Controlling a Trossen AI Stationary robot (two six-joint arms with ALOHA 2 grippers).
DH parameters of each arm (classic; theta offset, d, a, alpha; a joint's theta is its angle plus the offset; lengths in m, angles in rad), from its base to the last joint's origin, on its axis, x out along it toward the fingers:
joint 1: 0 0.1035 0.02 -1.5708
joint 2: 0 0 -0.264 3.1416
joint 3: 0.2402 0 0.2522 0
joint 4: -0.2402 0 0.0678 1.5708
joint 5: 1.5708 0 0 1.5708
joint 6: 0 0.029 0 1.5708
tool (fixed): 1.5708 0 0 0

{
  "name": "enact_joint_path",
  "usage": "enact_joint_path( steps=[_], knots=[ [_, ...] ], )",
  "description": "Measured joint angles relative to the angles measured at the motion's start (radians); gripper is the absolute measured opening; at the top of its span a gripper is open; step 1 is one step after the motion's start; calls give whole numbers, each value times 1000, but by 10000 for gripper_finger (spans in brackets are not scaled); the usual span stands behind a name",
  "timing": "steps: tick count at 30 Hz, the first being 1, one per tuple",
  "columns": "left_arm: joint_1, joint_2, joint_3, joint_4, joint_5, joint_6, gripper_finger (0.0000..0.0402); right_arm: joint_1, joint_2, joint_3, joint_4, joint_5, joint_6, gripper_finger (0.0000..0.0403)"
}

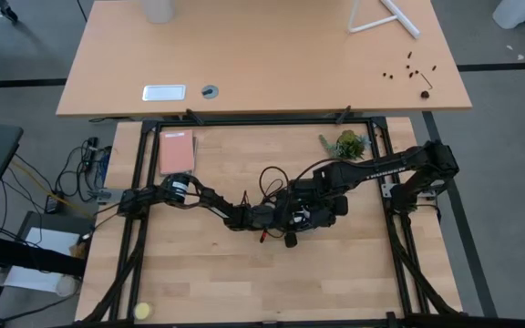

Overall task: Screw lightbulb
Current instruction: Insert the lightbulb into the lamp

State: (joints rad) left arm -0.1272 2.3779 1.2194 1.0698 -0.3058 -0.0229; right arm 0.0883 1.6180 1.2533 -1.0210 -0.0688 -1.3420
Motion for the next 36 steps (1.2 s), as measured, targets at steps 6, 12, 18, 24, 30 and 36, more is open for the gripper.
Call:
enact_joint_path(
  steps=[6, 12, 18, 24, 30, 36],
  knots=[
    [0, 0, 0, 0, 0, 0, 179, 6, 0, 0, -1, -5, -26, 360],
    [0, 0, 0, 0, 0, 0, 179, 10, 1, 0, -2, 0, -75, 309],
    [0, 0, 0, 0, 0, 0, 179, 10, 1, 0, -6, 2, -72, 261],
    [0, 0, 0, 0, 0, 0, 179, 10, 1, 0, -7, -5, 38, 273],
    [0, 0, 1, -1, 4, 4, 179, 29, 1, 0, -5, -10, 200, 275],
    [-2, 0, 1, -1, 17, 4, 179, 47, 1, 0, 3, -11, 409, 273]
  ],
)
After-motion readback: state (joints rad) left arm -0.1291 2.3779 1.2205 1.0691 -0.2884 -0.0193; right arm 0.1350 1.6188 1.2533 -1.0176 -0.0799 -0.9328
